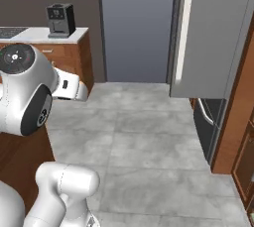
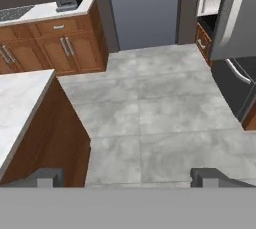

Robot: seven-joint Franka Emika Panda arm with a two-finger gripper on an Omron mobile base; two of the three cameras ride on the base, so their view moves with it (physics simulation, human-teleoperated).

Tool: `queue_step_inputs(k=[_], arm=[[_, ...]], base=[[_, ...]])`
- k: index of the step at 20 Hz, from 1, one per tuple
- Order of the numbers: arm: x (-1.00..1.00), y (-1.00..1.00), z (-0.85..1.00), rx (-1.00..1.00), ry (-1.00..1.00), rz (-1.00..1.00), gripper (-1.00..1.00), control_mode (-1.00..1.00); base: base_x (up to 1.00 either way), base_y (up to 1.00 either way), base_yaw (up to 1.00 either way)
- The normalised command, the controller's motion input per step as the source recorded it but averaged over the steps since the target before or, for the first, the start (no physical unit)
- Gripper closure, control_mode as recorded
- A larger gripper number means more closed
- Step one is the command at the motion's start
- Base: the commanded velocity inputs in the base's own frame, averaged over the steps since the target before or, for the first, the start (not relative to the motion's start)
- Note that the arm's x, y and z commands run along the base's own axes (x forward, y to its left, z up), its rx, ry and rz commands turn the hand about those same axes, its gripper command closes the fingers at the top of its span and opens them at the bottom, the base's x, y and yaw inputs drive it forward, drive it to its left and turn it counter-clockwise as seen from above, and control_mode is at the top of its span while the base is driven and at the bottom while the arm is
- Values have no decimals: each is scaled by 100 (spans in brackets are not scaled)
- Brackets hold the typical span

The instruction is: Retrieve the apple and pear from the fridge and place them into the bowl on the dining table.

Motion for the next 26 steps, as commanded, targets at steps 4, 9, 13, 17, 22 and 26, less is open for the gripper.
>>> queue_step_inputs(k=[4, 9, 13, 17, 22, 26], arm=[[0, 0, 0, 0, 0, 0, -100, 100], [0, 0, 0, 0, 0, 0, -100, 100], [0, 0, 0, 0, 0, 0, -100, 100], [0, 0, 0, 0, 0, 0, -100, 100], [0, 0, 0, 0, 0, 0, -100, 100], [0, 0, 0, 0, 0, 0, -100, 100]], base=[[100, 1, -31], [100, 30, -27], [100, 55, -16], [100, 50, -6], [100, 14, -24], [88, 0, -43]])
